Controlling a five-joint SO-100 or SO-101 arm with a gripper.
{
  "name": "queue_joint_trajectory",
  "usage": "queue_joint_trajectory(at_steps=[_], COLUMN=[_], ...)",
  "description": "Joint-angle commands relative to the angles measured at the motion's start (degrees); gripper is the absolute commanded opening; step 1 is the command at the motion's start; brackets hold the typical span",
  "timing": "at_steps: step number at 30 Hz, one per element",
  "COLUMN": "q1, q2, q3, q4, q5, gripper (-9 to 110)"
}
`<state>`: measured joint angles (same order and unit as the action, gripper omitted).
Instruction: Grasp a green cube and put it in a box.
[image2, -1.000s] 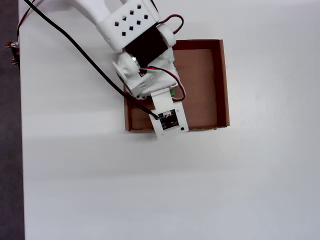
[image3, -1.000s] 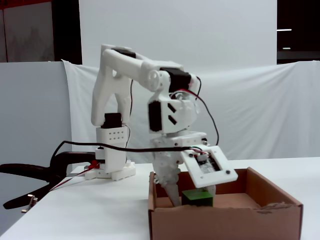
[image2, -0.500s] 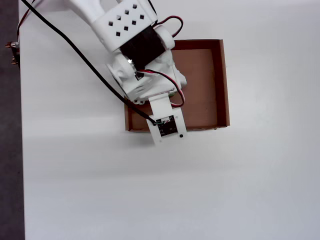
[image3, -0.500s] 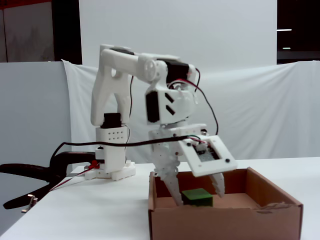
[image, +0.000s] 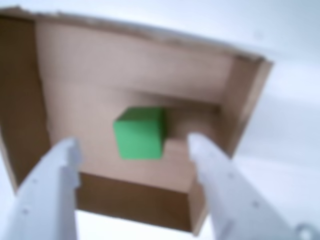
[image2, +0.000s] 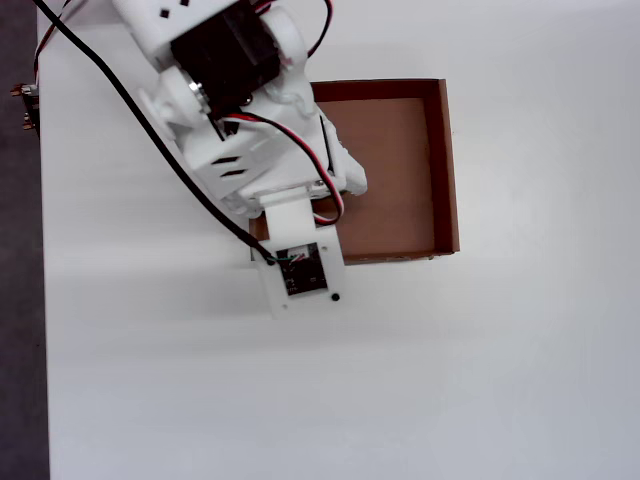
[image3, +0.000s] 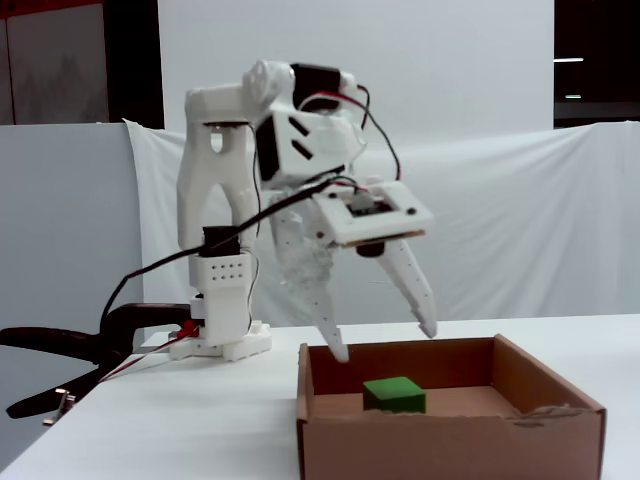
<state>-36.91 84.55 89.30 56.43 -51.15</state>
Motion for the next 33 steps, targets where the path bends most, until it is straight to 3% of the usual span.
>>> queue_joint_trajectory(at_steps=[1, 16, 33], q1=[1.3, 7.5, 19.0], q2=[5.8, 24.1, 46.4], q3=[-2.8, 11.4, 41.9], q4=[1.2, 1.9, -2.4], q5=[-0.2, -0.5, -2.4], gripper=[29, 25, 16])
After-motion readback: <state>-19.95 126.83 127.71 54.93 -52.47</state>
